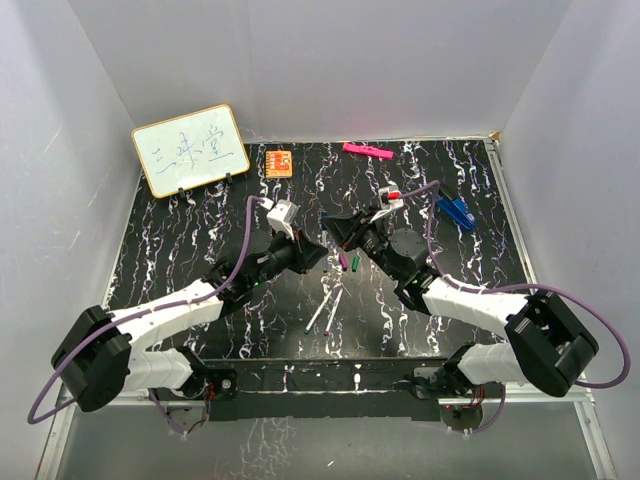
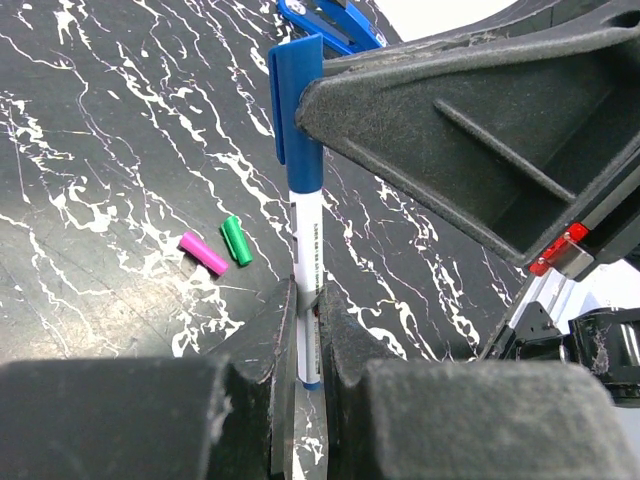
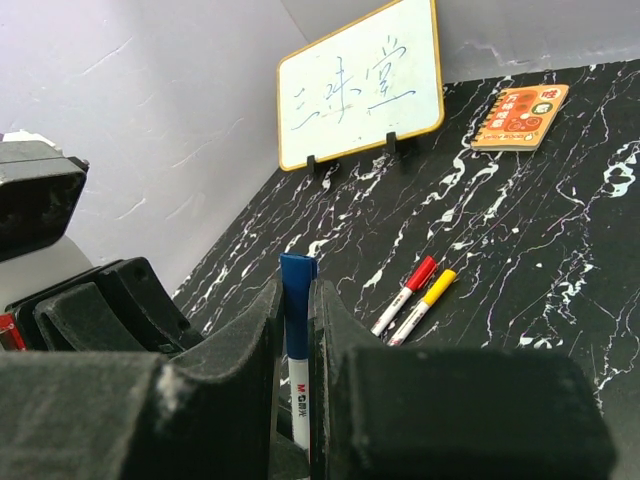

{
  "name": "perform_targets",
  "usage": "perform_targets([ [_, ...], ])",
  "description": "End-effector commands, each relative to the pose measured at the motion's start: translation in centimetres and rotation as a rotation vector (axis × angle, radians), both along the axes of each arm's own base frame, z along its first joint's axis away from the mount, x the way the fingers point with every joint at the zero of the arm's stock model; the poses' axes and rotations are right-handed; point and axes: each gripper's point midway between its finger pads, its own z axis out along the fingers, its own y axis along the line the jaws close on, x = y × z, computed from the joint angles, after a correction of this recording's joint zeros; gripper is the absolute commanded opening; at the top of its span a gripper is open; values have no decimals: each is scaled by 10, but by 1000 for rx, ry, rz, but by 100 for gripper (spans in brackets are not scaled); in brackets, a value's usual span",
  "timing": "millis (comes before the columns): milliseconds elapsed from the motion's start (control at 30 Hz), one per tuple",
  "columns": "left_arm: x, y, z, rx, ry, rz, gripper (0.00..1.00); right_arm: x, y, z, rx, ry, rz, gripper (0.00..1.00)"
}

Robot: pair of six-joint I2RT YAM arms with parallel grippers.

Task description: Insert the pens into the pen caps

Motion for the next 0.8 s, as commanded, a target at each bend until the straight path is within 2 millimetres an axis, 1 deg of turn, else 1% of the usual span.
perform_targets([
  [0,27,18,128,-260,-310,131,0,-34,22,-75,-223,162,134,0],
  [133,30,25,132,-269,-323,164,0,-39,24,-80,-263,153,133,0],
  [300,32,32,141,-290,-345,200,0,-48,27,-78,-266,114,157,0],
  [467,34,39,149,-307,-370,230,0,-52,27,-85,-279,113,173,0],
  [567,34,42,160,-319,-398,236,0,-54,27,-92,-297,117,184,0],
  [767,29,47,186,-363,-455,227,0,-53,24,-113,-366,140,175,0],
])
